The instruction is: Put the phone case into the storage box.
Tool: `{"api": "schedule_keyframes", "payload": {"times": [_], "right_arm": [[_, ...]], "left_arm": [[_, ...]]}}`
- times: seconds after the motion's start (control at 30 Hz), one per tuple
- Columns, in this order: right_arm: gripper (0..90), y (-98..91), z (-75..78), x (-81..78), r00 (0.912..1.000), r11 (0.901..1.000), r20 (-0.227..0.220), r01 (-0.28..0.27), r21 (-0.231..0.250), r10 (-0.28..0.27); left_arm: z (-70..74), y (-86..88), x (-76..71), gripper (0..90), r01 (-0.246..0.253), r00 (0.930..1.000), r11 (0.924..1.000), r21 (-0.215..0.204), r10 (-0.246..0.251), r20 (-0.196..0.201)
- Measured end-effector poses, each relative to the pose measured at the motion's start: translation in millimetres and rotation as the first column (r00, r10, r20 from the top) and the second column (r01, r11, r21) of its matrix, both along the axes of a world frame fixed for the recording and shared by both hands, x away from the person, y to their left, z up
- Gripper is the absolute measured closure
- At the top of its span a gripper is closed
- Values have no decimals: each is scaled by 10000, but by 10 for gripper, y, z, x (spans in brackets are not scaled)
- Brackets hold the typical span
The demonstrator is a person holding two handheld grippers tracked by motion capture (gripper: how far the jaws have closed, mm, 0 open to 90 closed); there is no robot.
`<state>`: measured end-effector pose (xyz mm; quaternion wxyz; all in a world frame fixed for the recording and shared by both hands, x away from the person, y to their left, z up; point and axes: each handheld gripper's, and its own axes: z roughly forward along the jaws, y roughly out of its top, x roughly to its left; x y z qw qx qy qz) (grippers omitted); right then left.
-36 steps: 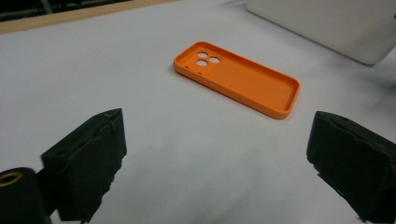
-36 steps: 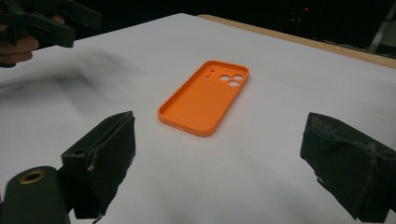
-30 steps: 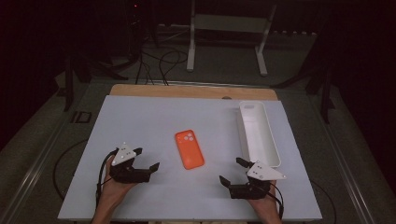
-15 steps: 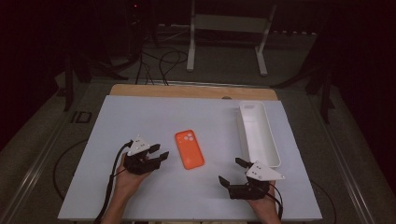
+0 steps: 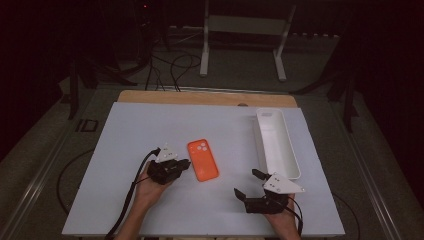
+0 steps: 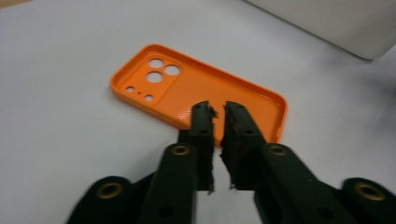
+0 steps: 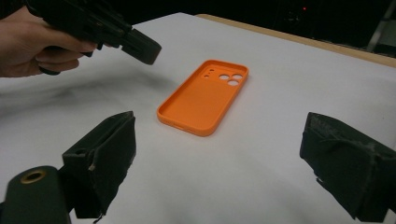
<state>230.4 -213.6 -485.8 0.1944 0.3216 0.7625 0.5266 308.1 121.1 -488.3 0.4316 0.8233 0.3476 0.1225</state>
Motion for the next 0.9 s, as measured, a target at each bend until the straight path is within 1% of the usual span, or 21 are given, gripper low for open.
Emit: {"api": "schedule_keyframes", "payload": {"times": [0.03, 0.1, 0.17, 0.27, 0.37, 0.43, 0.73, 0.9], "right_arm": [[105, 0, 0, 0, 10000, 10000, 0, 0, 0, 0], [105, 3, 1, -2, 10000, 10000, 8, -8, -3, 8], [105, 4, 1, -3, 10000, 10000, 4, -8, 17, 8], [106, 5, -1, -1, 10000, 10000, 8, -16, -4, 16], [106, 7, -3, -1, 10000, 10000, 4, -17, 5, 17], [106, 8, -1, -3, 10000, 10000, 1, -26, 9, 26], [106, 0, 0, -2, 10000, 10000, 12, -1, 26, 1], [106, -1, -2, -1, 10000, 10000, 11, 3, 25, -3]], "left_arm": [[0, 0, 0, 891, 0, 10000, 10000, 0, 0, 0], [-6, -49, 11, 897, 83, 10000, 9999, 117, -83, -9], [-11, -90, 16, 898, 184, 9998, 9995, 264, -184, -13], [-25, -148, 24, 899, 233, 9997, 9994, 268, -232, -49], [-45, -208, 31, 899, 359, 9993, 9986, 393, -356, -85], [-63, -250, 32, 900, 414, 9991, 9983, 406, -409, -119], [-143, -412, 18, 900, 788, 9965, 9946, 676, -768, -315], [-181, -470, 5, 900, 955, 9949, 9918, 848, -924, -407]]}}
